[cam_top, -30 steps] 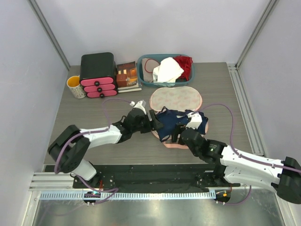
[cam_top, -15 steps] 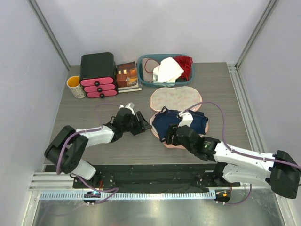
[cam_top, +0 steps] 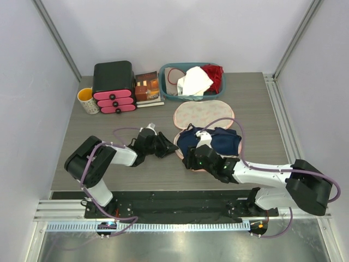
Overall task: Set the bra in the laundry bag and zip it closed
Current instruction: Adjust the bra in the laundry bag.
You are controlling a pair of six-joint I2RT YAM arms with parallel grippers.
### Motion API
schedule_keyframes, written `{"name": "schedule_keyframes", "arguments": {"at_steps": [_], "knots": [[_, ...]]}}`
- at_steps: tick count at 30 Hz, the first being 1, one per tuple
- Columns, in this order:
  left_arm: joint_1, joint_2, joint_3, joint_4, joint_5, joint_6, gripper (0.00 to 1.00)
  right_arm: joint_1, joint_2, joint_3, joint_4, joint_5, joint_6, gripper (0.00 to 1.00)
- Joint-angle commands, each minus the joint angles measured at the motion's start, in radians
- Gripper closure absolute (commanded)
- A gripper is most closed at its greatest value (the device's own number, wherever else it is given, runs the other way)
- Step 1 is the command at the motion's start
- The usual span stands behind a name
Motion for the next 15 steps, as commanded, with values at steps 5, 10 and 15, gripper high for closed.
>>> {"name": "schedule_keyframes", "arguments": {"at_steps": [5, 10, 15], "knots": [[-0.002, 0.04, 0.023, 0.043, -0.033, -0.025, 0.71, -0.002, 0.058, 0.025, 0.083, 0.017, 0.0, 0.52], [-0.003, 0.049, 0.03, 0.052, -0.025, -0.007, 0.88, -0.002, 0.098, 0.021, 0.103, 0.034, 0.0, 0.55], [-0.023, 0.031, 0.034, 0.056, -0.022, 0.01, 1.0, -0.002, 0.112, -0.001, 0.157, 0.055, 0.0, 0.6]]}}
